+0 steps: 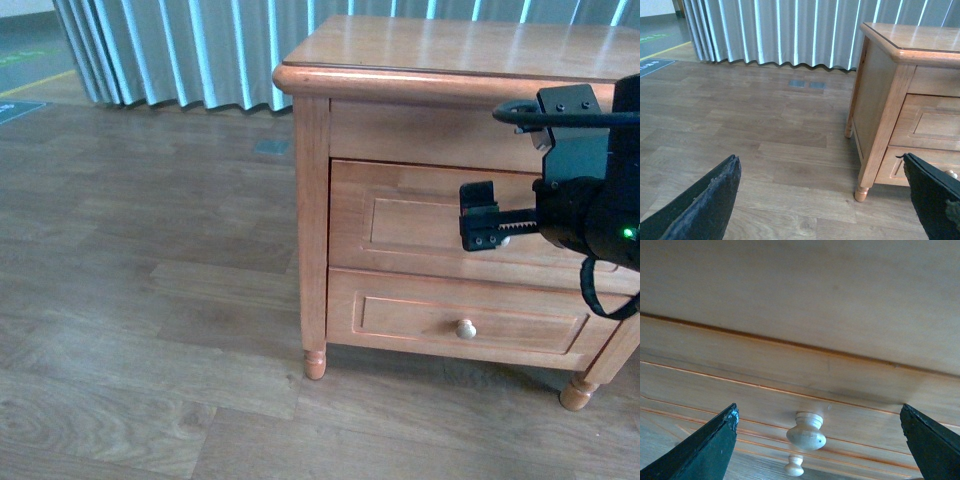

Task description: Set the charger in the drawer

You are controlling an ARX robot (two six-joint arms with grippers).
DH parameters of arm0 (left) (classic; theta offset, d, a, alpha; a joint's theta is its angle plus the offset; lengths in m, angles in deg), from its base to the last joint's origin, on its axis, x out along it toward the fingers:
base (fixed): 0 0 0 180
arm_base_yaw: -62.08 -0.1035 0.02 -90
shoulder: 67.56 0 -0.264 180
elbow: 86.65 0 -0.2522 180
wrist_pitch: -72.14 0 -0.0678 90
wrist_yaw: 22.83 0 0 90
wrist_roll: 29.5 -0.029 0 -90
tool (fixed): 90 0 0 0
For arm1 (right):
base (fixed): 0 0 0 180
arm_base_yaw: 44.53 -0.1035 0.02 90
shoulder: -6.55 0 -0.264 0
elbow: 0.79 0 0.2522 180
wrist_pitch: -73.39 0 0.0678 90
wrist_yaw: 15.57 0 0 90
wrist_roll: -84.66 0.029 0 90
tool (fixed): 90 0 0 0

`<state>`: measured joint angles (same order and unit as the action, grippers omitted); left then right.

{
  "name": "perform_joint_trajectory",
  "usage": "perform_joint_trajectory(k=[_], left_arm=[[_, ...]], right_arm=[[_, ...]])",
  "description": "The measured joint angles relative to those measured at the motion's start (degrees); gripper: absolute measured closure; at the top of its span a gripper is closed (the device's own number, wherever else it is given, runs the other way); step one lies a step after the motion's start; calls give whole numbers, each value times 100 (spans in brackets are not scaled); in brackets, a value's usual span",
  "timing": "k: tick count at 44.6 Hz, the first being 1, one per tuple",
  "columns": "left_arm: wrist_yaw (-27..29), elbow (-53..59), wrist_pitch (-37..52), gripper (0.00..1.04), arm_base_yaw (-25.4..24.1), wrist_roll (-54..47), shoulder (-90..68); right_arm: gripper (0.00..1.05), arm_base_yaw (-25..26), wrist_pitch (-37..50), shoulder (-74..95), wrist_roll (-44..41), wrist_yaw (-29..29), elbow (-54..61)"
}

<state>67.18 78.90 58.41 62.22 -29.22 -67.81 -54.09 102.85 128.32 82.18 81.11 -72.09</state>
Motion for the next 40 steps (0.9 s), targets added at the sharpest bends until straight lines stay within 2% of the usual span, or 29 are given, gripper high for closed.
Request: perform_joint_trajectory(k=[9,13,17,22,29,33,40], left_arm=[[0,0,0,6,0,0,0],[0,0,0,6,0,0,0],[0,0,0,6,0,0,0],[0,0,0,6,0,0,0],[-2,0,0,6,0,0,0],[0,0,0,6,0,0,0],[0,0,0,6,0,-2,0]], right_arm=[[8,7,153,136,138,-13,-48],[8,37,264,-350,98,-136,354],[8,70,251,-1530,83,-234,1189],[8,94,-114,-2872,186,-280,2118],[8,337,-1502,-5574,597,-214,3504],[8,468,-1976,-6561,737,-70,3746],[9,516,-2002,-7095,824,-70,3786]])
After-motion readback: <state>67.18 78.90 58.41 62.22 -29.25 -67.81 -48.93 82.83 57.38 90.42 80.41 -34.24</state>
